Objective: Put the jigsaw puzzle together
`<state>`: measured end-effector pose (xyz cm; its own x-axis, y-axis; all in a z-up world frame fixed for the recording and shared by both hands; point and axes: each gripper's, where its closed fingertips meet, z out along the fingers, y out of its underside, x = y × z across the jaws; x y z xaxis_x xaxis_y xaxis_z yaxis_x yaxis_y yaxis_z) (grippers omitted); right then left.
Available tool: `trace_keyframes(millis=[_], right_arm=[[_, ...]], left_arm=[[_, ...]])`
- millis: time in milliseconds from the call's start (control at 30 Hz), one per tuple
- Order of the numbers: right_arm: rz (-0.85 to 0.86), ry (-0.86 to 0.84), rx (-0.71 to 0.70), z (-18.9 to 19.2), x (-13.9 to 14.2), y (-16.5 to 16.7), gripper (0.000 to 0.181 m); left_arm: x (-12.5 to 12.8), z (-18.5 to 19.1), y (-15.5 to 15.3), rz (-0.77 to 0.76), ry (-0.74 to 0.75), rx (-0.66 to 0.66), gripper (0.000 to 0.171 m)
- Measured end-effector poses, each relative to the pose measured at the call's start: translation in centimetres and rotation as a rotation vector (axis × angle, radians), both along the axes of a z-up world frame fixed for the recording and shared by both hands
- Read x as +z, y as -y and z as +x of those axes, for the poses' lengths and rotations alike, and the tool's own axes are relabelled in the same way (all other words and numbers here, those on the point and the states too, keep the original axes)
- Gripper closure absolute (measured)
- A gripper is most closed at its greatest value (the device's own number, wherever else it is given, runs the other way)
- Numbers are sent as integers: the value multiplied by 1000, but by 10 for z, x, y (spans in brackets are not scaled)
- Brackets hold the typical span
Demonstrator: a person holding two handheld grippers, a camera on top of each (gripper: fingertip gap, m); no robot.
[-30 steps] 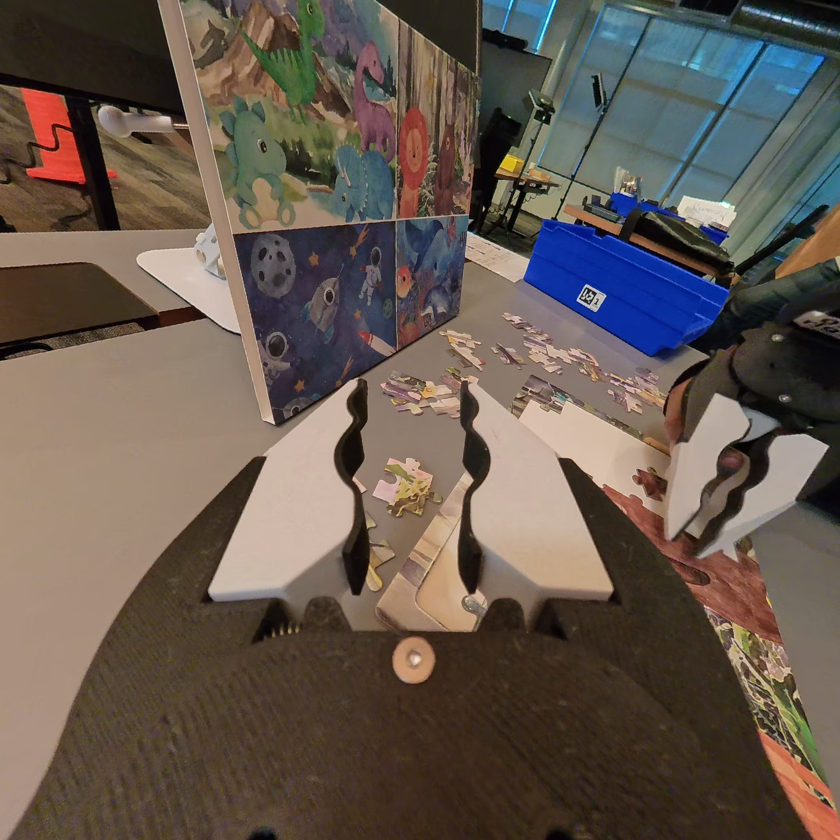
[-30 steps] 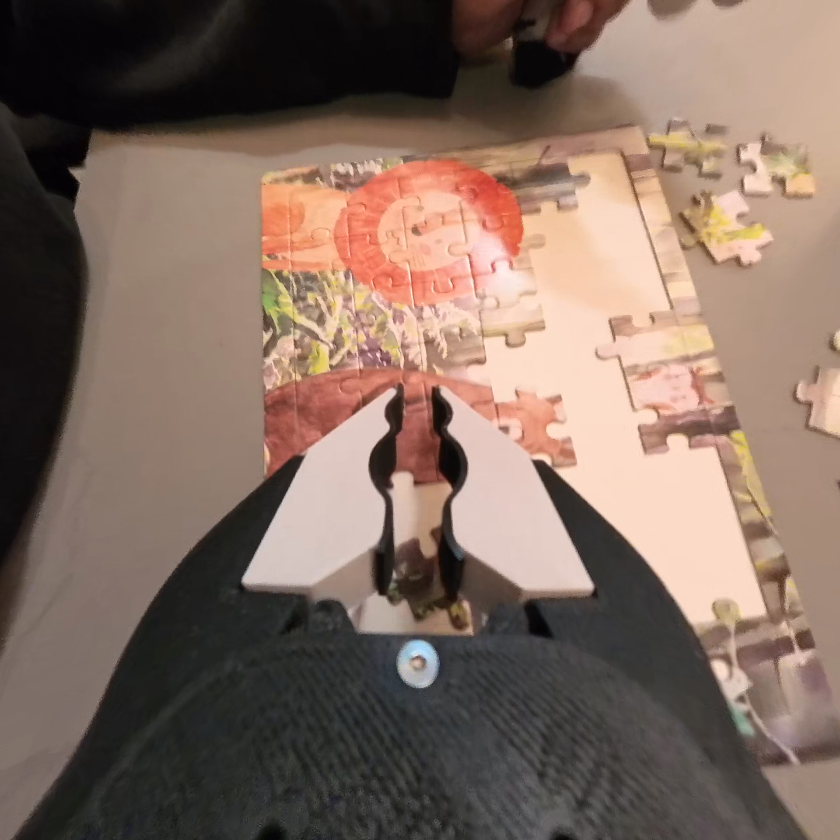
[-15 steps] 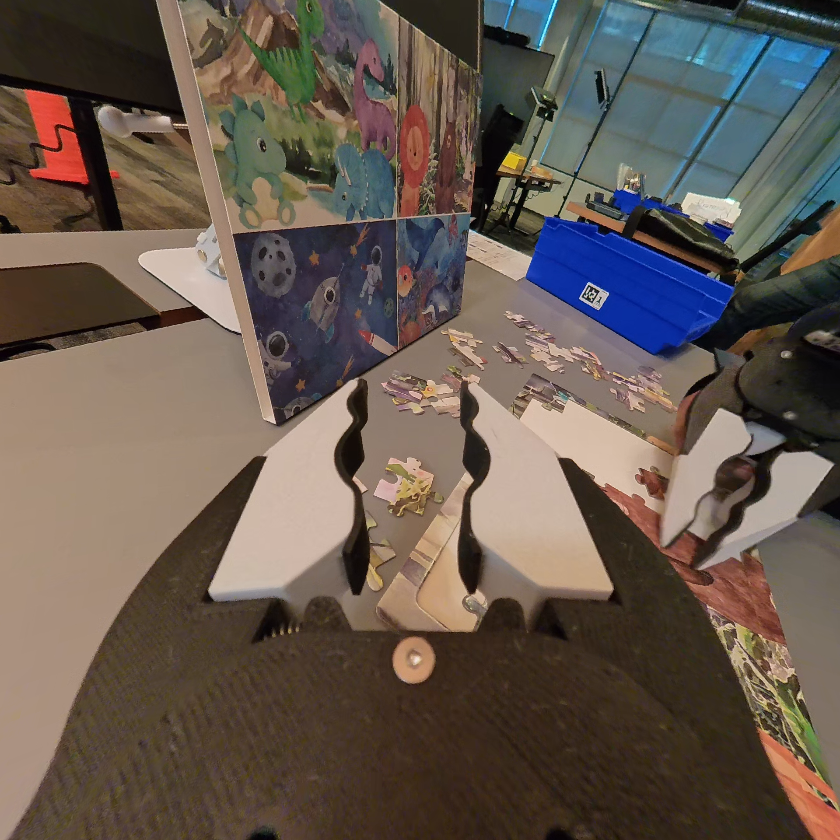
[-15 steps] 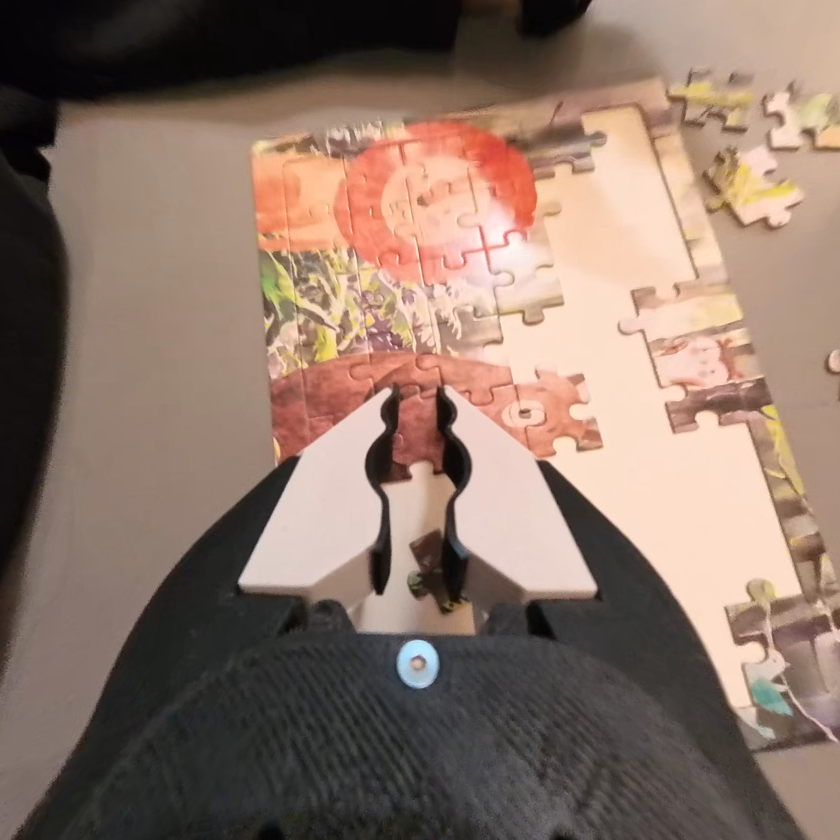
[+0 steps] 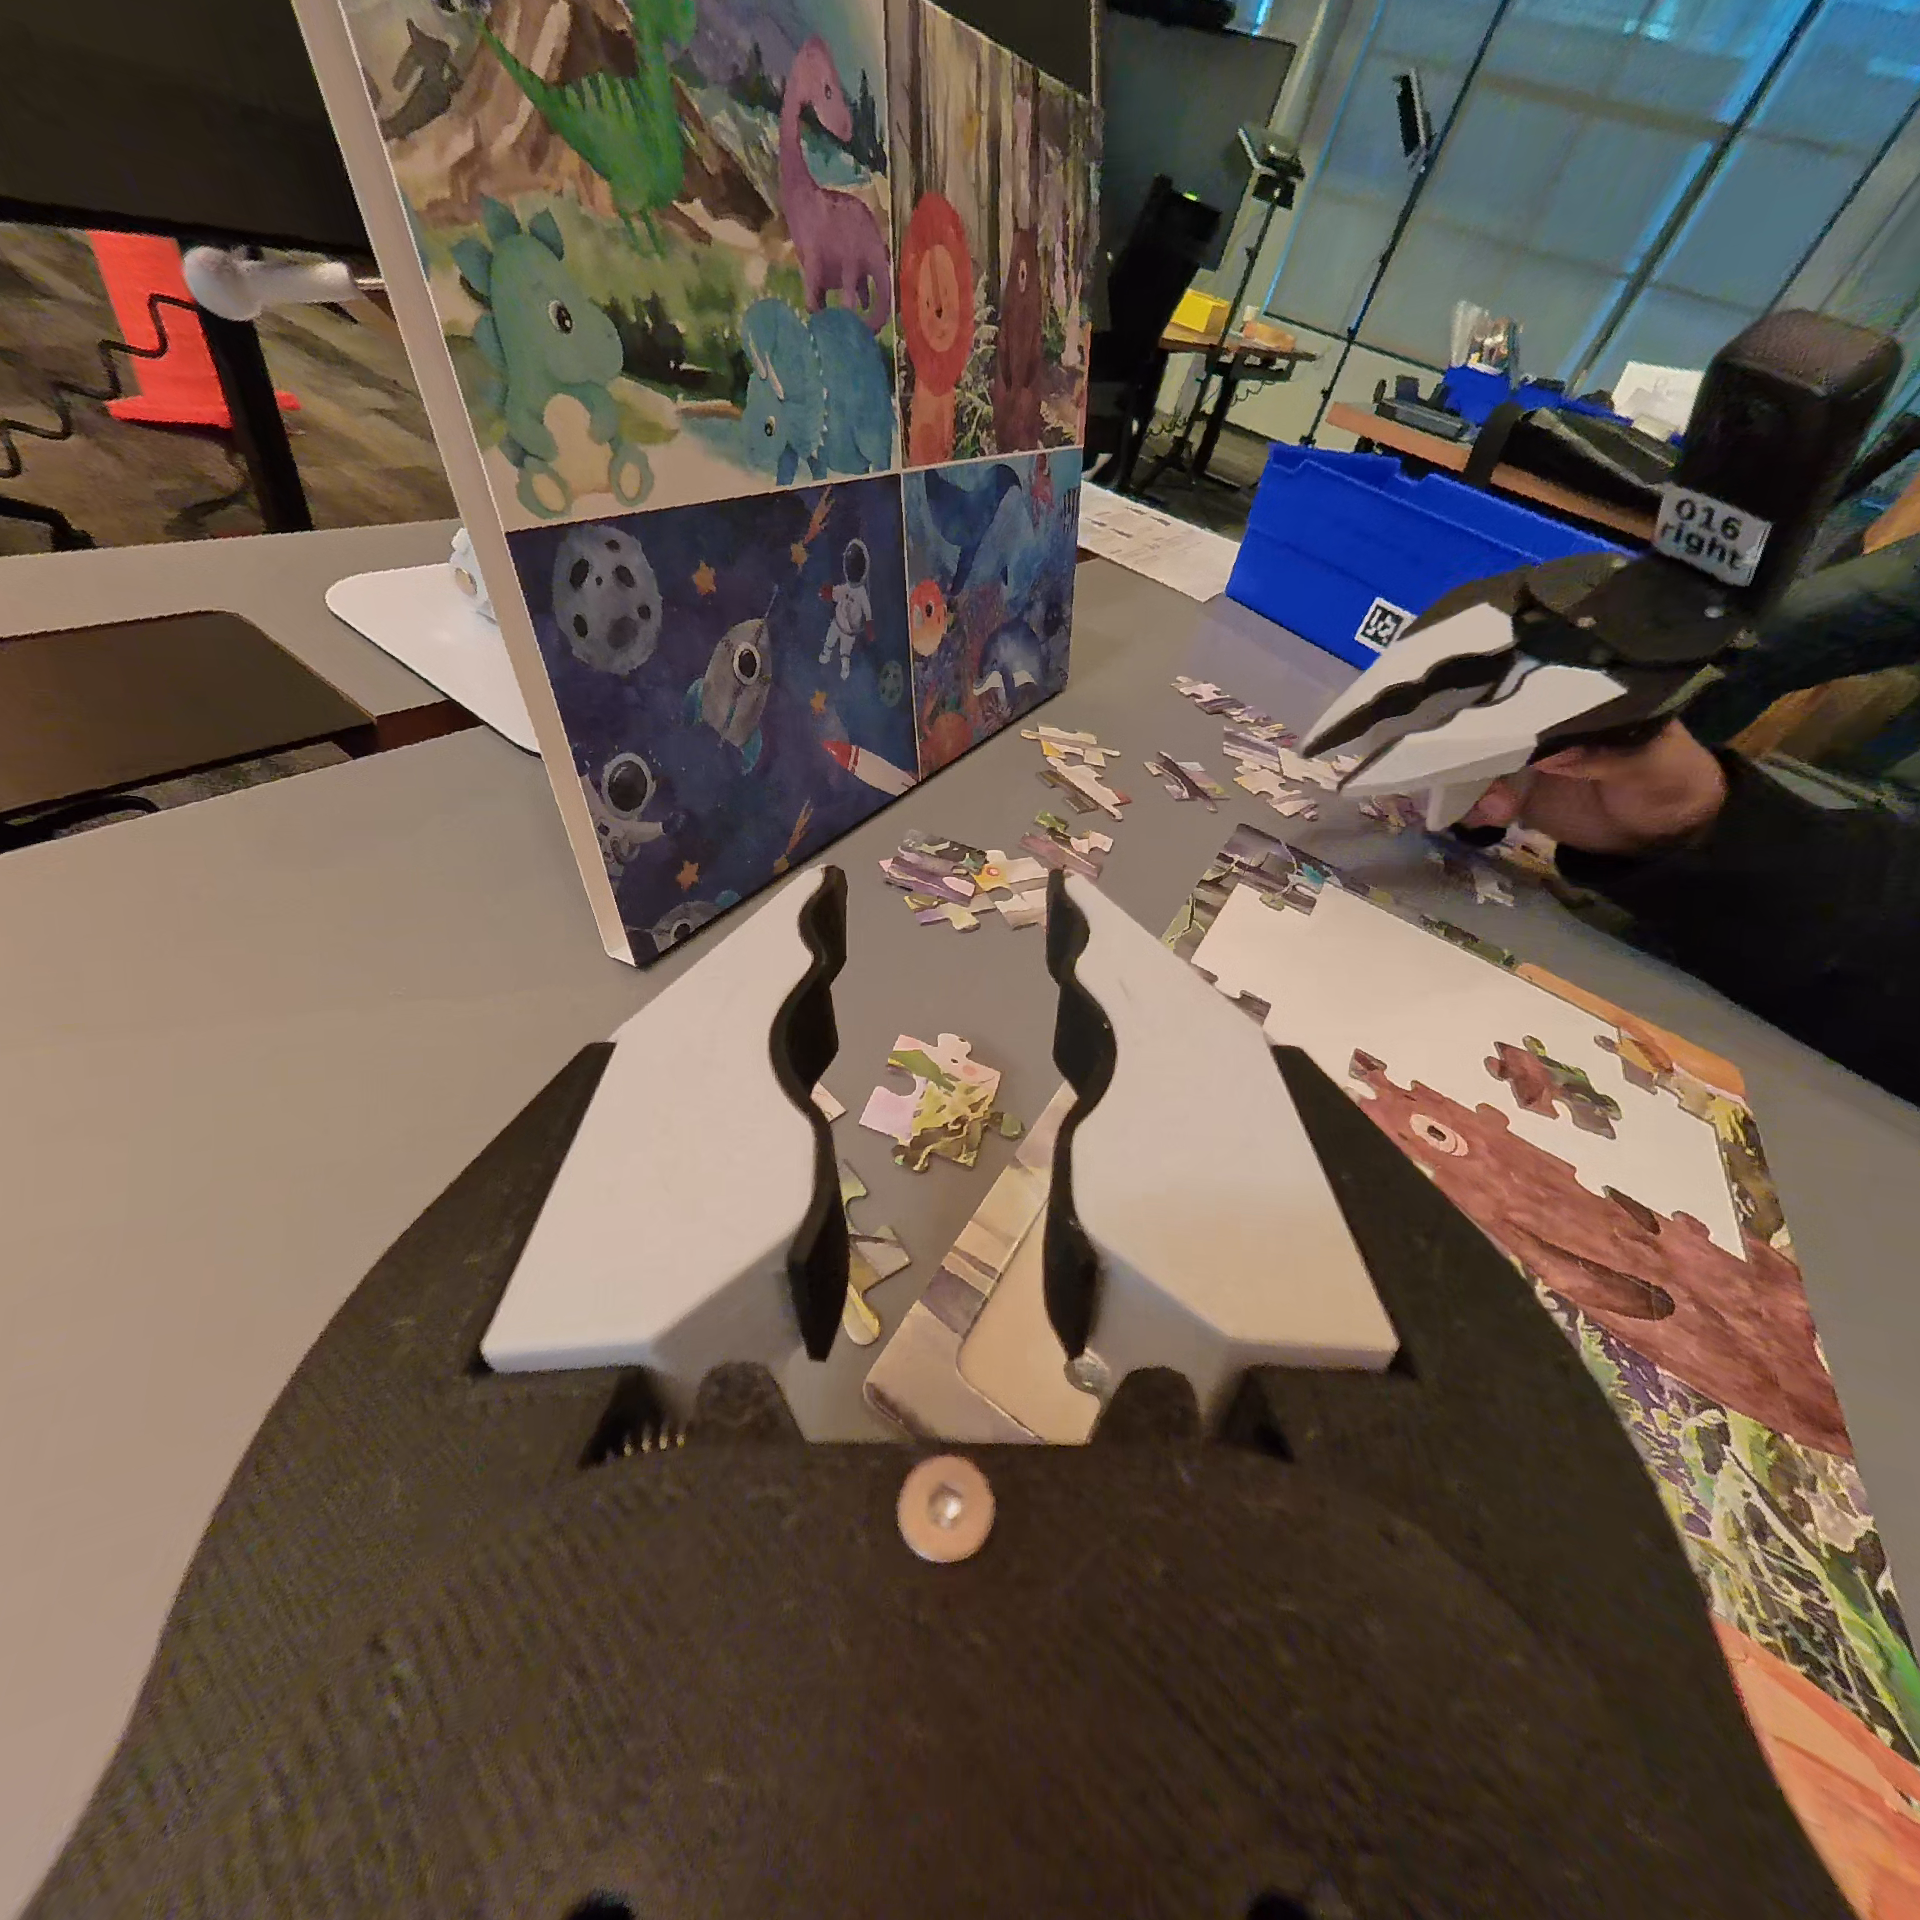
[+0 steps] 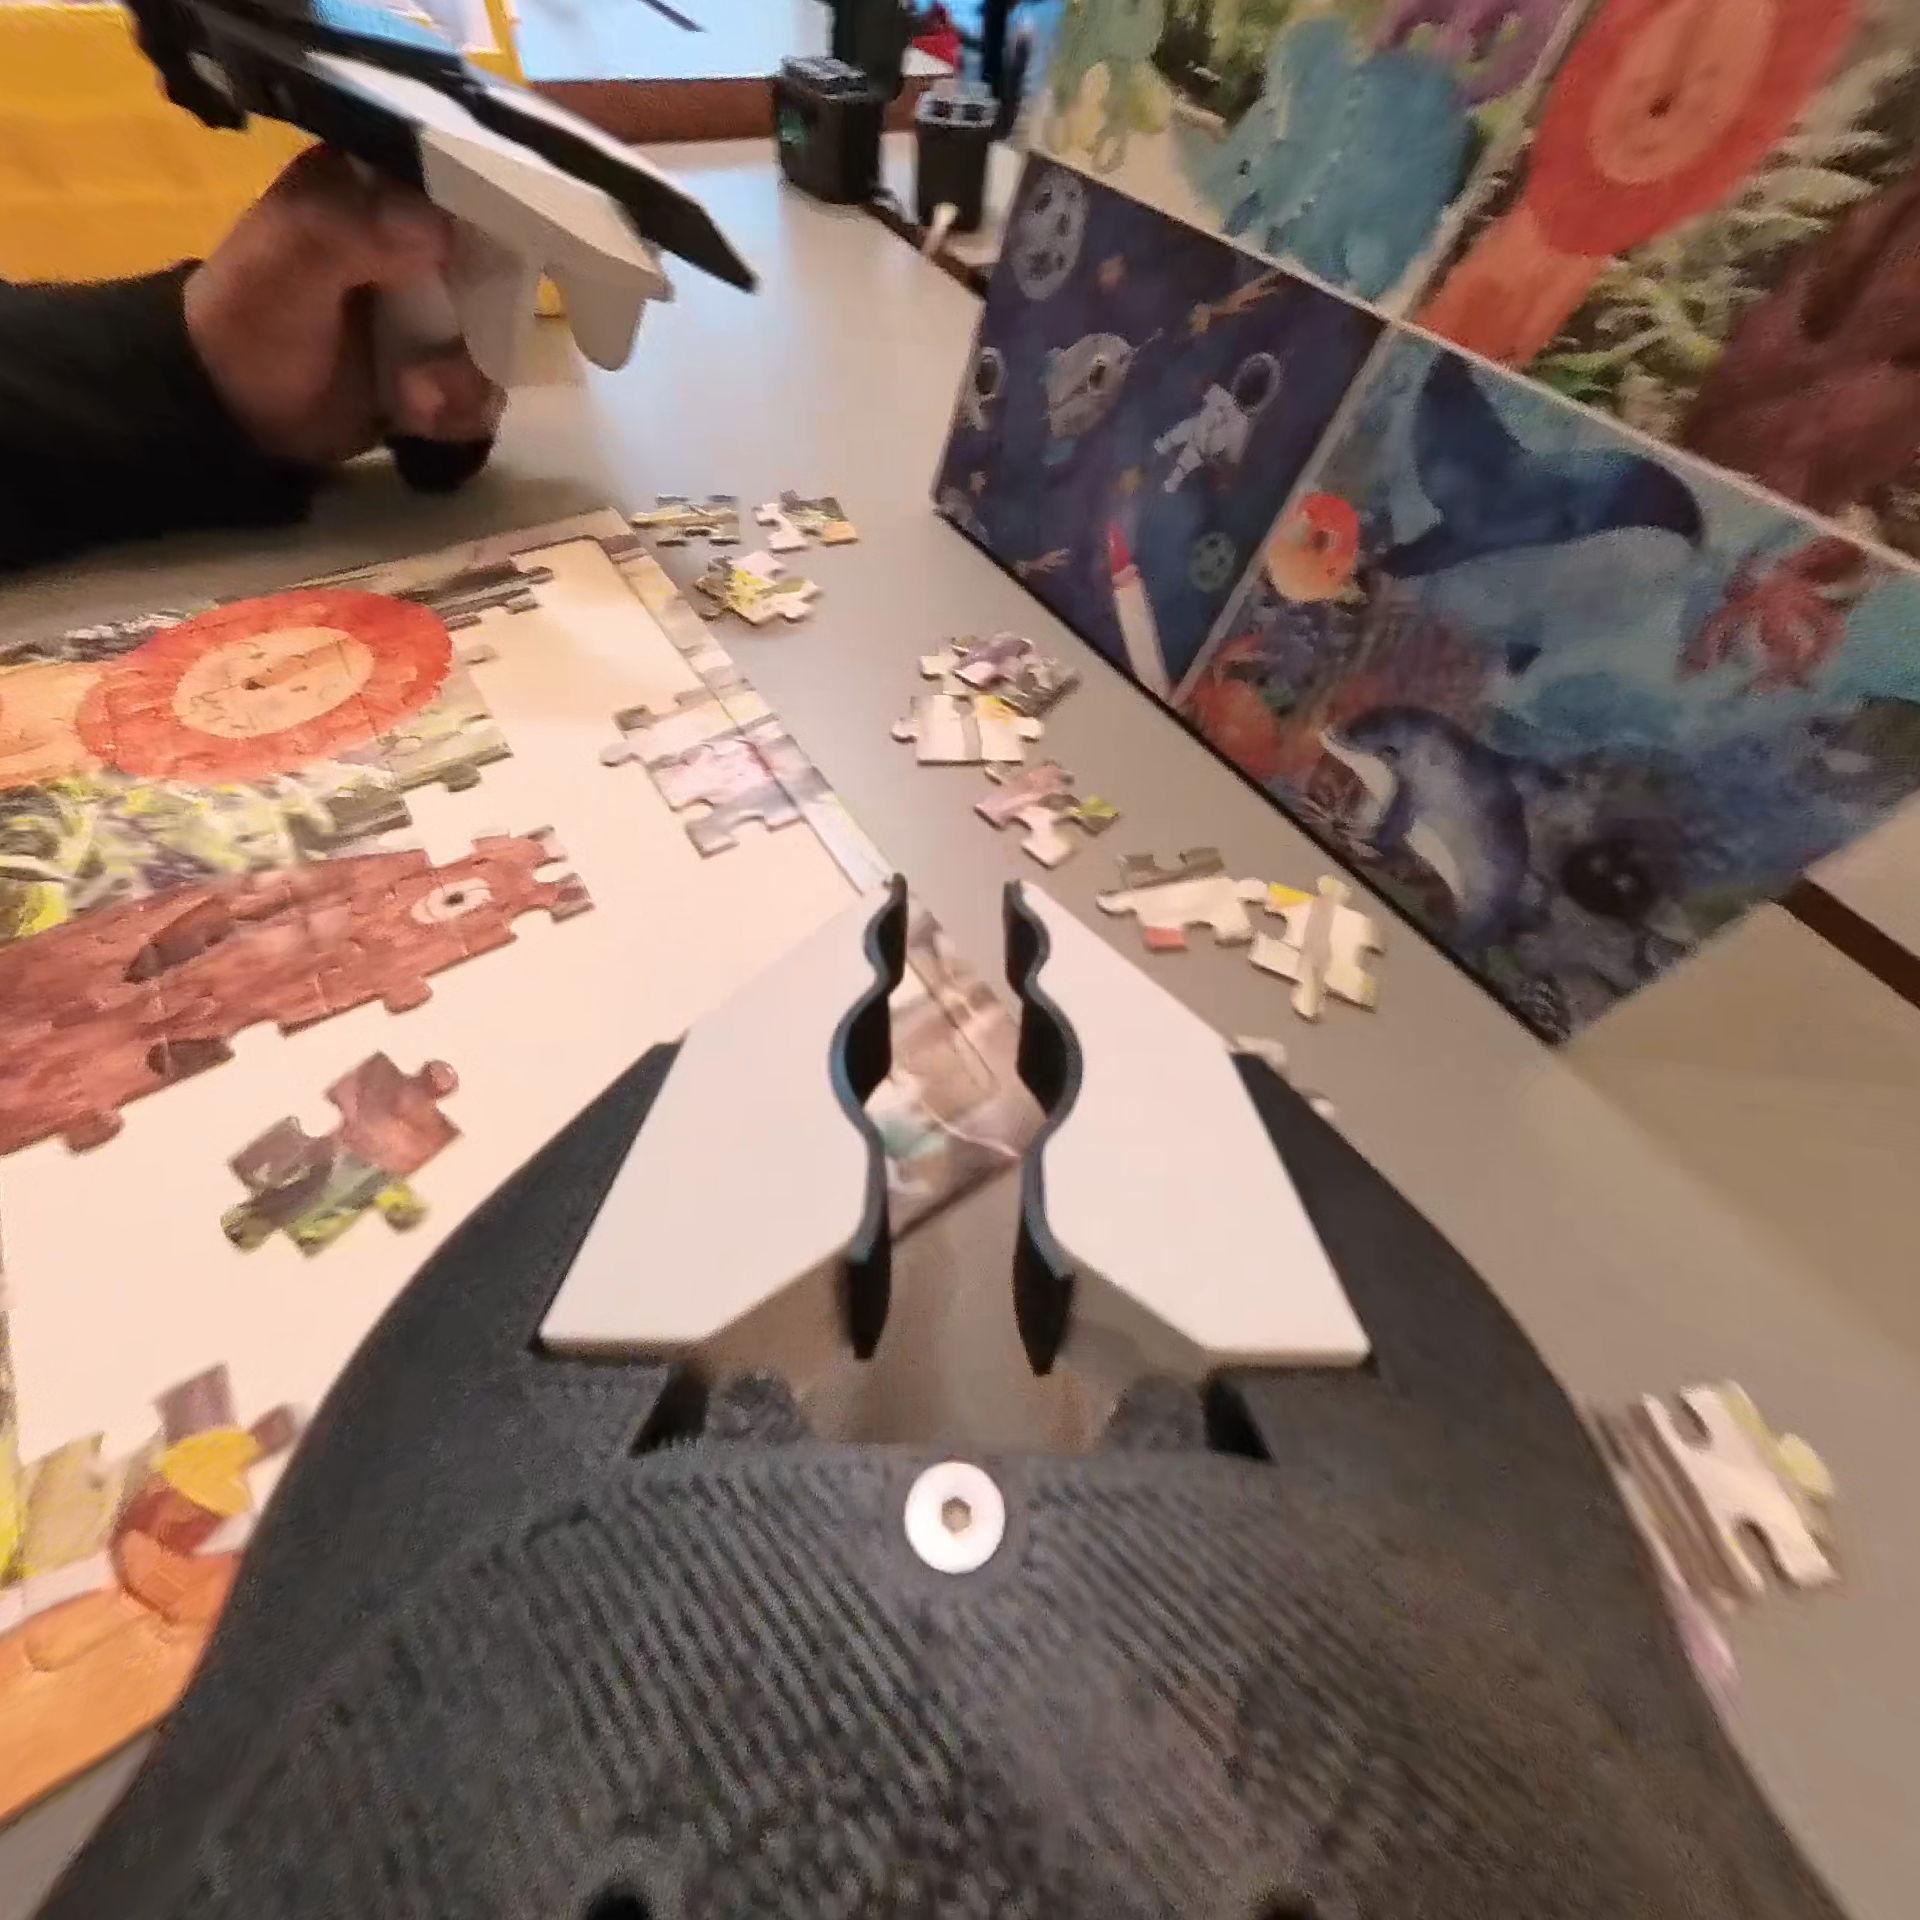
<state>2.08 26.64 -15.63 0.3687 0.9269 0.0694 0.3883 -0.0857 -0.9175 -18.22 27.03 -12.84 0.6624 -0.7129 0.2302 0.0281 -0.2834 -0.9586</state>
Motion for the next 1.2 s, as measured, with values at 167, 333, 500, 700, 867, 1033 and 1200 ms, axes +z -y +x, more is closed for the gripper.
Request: trace_keyframes(millis=[167, 333, 500, 700, 867, 1033, 1200], right_arm=[[59, -1, -154, 38, 14, -22, 164], [61, -146, -224, 58, 41, -26, 163], [36, -247, -244, 70, 50, -20, 162], [15, -256, -233, 70, 47, -16, 162], [40, -247, -220, 66, 52, -12, 162], [18, -275, -202, 62, 52, -10, 163], [-9, -243, -179, 55, 41, -9, 161]], left_arm=[[-2, 2, 0, -6, -20, -3, 135], [-1, 1, 0, 6, -24, 9, 135], [-2, 1, 0, 18, -41, 17, 134], [-3, 3, 0, 22, -64, 20, 134], [-5, 2, -2, 3, -59, 22, 134], [-3, -1, -3, -6, -30, 27, 134], [-4, 0, -2, -22, -15, 7, 134]])
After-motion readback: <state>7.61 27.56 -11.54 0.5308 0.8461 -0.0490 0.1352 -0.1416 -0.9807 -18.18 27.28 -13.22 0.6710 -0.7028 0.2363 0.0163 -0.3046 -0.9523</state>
